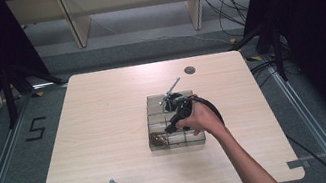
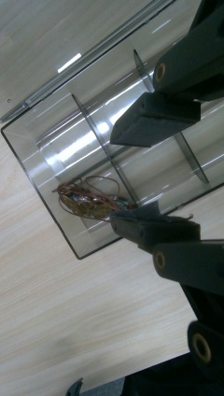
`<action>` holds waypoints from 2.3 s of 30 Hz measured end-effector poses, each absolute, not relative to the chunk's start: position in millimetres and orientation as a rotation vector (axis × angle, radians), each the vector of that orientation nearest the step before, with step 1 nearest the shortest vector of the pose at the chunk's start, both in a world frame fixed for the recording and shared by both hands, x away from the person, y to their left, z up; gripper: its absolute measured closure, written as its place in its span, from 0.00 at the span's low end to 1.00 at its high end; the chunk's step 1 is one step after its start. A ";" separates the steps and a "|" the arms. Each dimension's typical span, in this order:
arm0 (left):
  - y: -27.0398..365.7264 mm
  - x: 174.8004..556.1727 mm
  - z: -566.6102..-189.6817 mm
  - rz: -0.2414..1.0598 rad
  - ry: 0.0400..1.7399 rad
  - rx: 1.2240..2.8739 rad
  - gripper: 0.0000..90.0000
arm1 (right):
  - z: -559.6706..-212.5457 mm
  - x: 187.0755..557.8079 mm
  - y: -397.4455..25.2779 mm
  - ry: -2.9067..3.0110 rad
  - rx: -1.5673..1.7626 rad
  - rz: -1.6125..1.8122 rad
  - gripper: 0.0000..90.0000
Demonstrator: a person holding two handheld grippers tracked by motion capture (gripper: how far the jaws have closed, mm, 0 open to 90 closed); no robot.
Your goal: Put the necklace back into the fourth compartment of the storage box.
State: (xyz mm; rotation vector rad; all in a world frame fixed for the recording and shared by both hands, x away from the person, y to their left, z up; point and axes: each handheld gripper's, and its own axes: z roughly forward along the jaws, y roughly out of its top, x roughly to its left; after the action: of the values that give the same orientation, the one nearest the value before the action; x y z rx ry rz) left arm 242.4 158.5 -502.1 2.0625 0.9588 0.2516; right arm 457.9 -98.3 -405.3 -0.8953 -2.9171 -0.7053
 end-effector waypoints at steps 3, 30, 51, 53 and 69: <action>158.4 242.7 -502.6 0.253 0.961 2.059 0.18 | -404.2 454.7 -102.4 -2.906 -0.924 -0.729 0.58; 158.2 242.3 -502.5 0.265 0.965 2.068 0.18 | -401.5 436.4 -126.5 -2.897 -0.938 -0.828 0.49; 157.3 242.8 -504.2 0.262 0.954 2.065 0.18 | -397.0 424.5 -145.8 -2.896 -0.937 -0.894 0.45; 158.8 243.5 -503.5 0.277 0.945 2.091 0.18 | -396.5 421.9 -146.1 -2.887 -0.958 -0.889 0.45; 158.1 242.5 -503.2 0.260 0.960 2.069 0.18 | -401.2 411.6 -149.6 -2.865 -0.993 -0.919 0.41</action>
State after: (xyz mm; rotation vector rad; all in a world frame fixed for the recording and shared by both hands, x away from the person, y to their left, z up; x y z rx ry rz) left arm 242.5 158.1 -503.2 2.0694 0.9601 0.2604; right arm 411.6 -149.6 -401.2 -0.9932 -2.8653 -0.9192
